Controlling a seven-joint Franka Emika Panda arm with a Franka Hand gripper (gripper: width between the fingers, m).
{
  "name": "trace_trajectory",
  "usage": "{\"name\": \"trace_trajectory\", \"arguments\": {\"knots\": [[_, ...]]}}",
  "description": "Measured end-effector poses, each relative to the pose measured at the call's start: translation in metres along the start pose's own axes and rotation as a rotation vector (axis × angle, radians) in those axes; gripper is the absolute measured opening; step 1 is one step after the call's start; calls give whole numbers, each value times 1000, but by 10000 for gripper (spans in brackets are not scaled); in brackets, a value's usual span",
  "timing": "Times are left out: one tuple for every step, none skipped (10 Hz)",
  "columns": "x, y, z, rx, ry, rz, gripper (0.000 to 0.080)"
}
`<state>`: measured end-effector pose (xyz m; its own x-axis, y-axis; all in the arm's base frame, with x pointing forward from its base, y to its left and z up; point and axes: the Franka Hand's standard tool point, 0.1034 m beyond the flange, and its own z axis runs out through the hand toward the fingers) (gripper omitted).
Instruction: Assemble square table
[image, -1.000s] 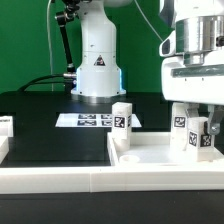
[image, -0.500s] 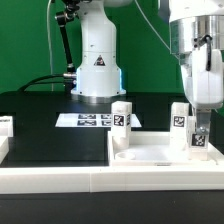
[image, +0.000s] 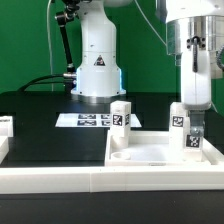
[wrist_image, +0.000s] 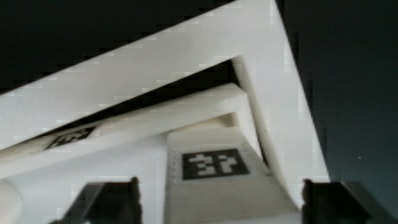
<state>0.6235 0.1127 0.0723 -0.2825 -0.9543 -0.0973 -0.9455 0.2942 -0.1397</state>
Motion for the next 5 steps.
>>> {"name": "trace_trajectory", "arguments": {"knots": [[1, -1, 0, 1, 1, -88, 536], [4, -3, -1, 3, 3, -222, 626], [6, -5, -1, 3, 4, -332, 643], [5, -4, -1, 4, 4, -372, 648], [5, -5, -1, 4, 5, -445, 648]]}}
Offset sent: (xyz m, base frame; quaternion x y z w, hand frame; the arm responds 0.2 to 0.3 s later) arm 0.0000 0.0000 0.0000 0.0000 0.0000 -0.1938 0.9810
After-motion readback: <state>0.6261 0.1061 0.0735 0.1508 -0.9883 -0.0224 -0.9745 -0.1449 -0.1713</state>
